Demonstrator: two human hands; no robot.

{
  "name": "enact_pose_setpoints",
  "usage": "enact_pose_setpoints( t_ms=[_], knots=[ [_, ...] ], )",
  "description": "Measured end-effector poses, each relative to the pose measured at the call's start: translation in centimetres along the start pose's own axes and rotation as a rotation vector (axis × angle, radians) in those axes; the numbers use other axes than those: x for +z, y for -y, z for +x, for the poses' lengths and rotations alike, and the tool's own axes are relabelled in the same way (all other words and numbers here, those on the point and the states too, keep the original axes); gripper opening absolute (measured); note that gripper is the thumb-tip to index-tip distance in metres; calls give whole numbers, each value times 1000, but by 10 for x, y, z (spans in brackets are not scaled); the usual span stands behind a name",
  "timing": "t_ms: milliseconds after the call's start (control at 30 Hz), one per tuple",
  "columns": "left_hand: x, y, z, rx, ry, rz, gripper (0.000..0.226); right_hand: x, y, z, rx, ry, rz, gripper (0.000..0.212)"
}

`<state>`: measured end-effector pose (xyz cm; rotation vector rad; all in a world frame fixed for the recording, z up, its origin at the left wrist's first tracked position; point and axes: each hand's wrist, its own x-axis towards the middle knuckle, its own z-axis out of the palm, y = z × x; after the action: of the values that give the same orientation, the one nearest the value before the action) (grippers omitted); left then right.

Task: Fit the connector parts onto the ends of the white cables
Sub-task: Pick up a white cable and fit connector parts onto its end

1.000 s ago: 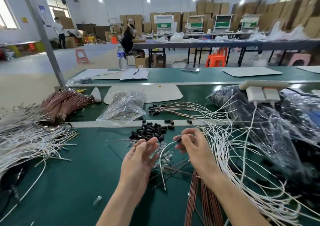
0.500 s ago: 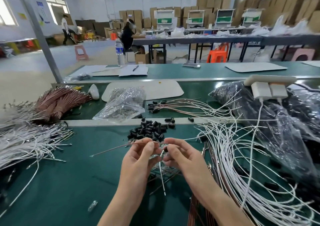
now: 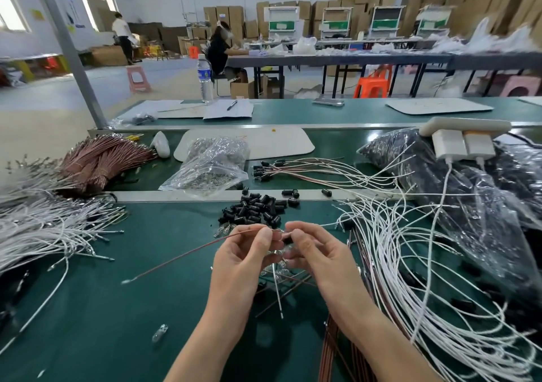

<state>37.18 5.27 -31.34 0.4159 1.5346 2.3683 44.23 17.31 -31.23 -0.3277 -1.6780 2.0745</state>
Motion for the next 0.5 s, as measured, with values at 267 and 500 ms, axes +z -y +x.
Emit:
enact_pose_setpoints(
  t_ms=[267, 500],
  knots=[
    [-2, 1, -1, 43, -5, 69, 32, -5, 0, 9, 109, -106, 425, 27],
    [-3, 2, -2, 48, 15, 66, 10, -2, -1, 6, 120, -69, 432, 27]
  ],
)
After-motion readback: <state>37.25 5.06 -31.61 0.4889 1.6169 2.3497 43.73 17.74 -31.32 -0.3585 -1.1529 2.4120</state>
